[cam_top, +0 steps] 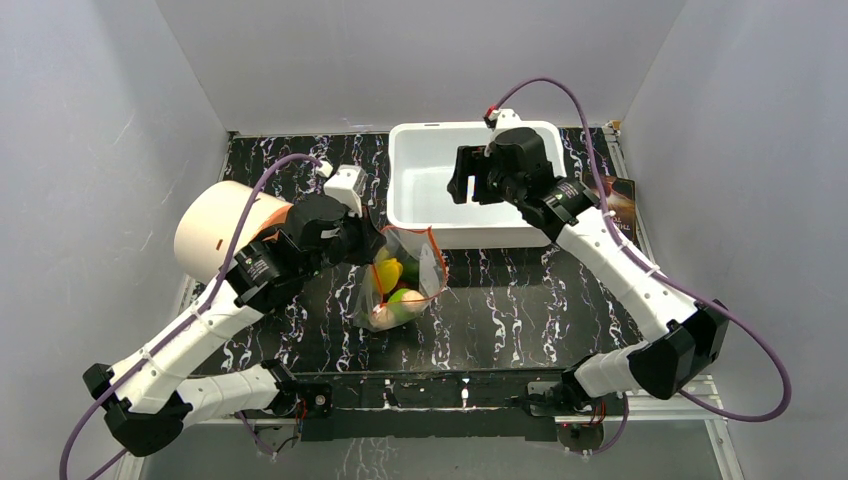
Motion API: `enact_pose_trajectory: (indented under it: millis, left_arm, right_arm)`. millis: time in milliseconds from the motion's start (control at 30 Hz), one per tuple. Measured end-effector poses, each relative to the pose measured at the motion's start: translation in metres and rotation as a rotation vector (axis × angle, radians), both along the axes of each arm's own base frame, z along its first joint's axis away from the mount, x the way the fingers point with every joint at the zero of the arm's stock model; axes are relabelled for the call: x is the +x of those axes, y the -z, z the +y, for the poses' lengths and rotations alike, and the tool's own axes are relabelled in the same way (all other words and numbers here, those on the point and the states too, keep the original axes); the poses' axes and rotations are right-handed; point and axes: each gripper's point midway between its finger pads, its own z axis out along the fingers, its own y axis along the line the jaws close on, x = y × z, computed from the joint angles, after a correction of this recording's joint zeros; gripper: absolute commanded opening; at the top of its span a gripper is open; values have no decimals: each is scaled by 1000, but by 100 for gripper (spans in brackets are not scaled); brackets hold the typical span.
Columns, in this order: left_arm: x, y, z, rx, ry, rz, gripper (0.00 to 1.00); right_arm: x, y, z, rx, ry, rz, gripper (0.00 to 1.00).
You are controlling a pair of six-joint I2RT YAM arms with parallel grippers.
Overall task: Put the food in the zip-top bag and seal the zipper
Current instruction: Zip the zipper food storage bag at the center of the board.
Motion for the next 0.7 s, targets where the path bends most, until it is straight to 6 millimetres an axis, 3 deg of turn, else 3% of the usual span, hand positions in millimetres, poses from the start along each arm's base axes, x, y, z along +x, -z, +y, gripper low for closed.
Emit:
enact_pose_trajectory:
  millis: [167, 333, 533, 700]
  left_arm:
    - [6, -3, -6, -7, 11, -25, 0]
    - [12, 0, -17, 0, 40, -30, 0]
    - [14, 8, -23, 16, 59, -14, 0]
    - [13, 5, -28, -1, 82, -17, 0]
  right_arm:
    - [-10, -1, -11, 1, 30, -11, 70]
    - [-30, -7, -19, 43, 26, -28, 62]
    - [-63, -15, -7, 142, -126, -56, 55]
    - [-86, -2, 7, 164, -271, -22, 53]
